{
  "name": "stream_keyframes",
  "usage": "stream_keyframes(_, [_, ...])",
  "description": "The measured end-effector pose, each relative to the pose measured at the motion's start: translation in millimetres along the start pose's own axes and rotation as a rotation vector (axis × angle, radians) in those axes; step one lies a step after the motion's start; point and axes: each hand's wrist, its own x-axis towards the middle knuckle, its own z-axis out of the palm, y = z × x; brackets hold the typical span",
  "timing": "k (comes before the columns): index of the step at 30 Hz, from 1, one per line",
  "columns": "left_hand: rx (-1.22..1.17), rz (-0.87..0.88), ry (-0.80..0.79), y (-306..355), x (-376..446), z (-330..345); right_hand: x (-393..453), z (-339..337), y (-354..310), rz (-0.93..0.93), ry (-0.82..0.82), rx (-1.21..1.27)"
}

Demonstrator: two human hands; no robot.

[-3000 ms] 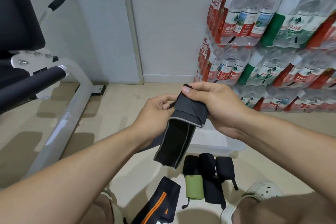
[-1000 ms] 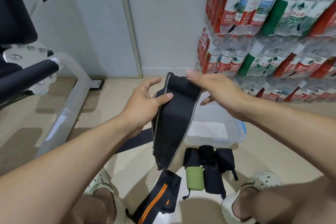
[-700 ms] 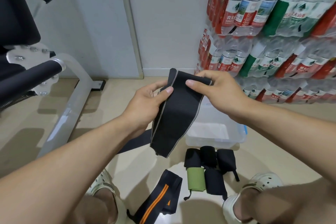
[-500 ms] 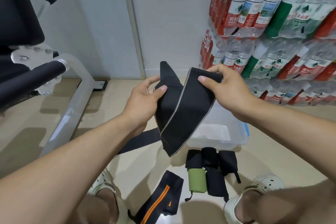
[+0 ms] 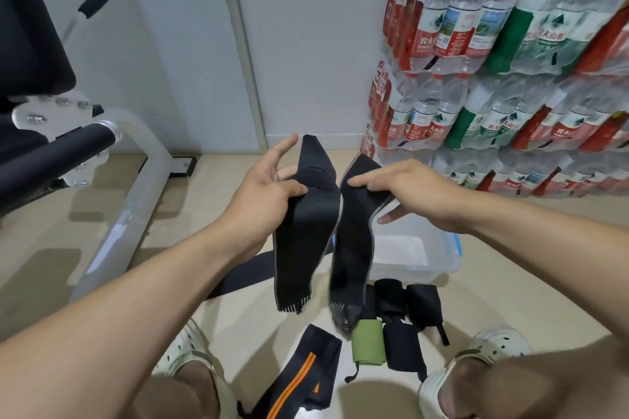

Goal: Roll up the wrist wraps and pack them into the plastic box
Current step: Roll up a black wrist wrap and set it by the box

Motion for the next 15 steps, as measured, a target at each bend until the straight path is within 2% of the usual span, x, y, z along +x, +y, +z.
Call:
stream_keyframes(3, [0.050, -0.023, -0.082, -0.6, -3.0, 4.9, -3.7, 2.1, -5.1, -0.072, -0.061, 0.125])
stream_keyframes(6, [0.075, -0.050, -0.130, -1.8, -4.7, 9.0, -5.4, 5.0, -6.2, -0.161, -0.091, 0.117])
stream_keyframes(12, [0.070, -0.110, -0.154, -5.3, -4.0, 13.1, -4.7, 7.0, -3.3, -0.207, -0.084, 0.148])
stream_keyframes(15, [0.064, -0.129, -0.161, -5.5, -2.8, 13.1, -4.5, 3.5, -3.7, -0.202, -0.139, 0.172])
